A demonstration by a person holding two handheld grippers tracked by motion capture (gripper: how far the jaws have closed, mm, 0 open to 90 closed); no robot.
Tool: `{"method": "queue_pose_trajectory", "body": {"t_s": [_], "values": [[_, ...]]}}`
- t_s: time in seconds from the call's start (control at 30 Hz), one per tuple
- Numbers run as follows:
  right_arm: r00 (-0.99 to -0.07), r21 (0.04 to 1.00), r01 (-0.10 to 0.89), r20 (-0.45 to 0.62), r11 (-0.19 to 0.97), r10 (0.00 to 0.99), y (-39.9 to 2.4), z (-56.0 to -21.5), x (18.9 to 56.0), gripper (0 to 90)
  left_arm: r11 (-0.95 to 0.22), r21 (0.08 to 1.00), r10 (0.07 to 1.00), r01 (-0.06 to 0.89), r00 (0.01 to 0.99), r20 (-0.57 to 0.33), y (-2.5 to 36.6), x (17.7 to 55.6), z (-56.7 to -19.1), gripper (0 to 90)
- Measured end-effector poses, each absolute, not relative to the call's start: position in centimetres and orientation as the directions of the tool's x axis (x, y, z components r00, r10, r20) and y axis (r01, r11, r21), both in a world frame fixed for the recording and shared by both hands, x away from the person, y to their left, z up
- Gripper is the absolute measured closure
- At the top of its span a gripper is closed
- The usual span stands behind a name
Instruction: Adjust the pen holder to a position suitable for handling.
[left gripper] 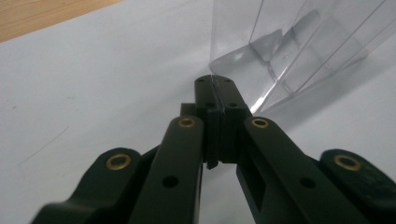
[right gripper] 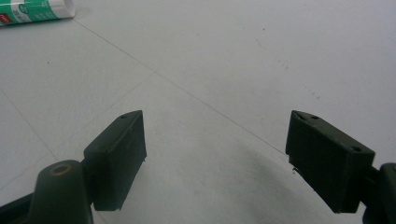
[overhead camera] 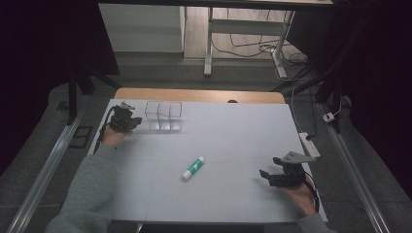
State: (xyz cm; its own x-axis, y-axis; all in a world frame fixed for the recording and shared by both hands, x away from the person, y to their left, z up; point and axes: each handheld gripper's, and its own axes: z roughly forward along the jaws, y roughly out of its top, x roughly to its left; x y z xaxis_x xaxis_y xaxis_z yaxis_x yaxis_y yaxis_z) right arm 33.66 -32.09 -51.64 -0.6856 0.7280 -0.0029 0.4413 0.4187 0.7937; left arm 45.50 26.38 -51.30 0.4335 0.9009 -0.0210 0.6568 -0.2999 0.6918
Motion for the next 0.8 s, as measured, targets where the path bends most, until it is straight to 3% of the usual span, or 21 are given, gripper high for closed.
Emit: {"method": "queue_pose_trajectory", "body": {"t_s": [0.53,0.8], "values": [[-0.687,0.781,0.448,-0.011,0.435,0.727,-32.0,-51.8,33.8,19.4,-0.274,0.686,0.886,0.674,0.454,-0.093,25.8,47.0,-51.6,89.0],[-0.685,0.776,0.453,-0.012,0.439,0.729,-32.0,-51.9,33.9,19.4,-0.277,0.691,0.885,0.667,0.458,-0.088,25.8,47.4,-51.6,89.0]]}}
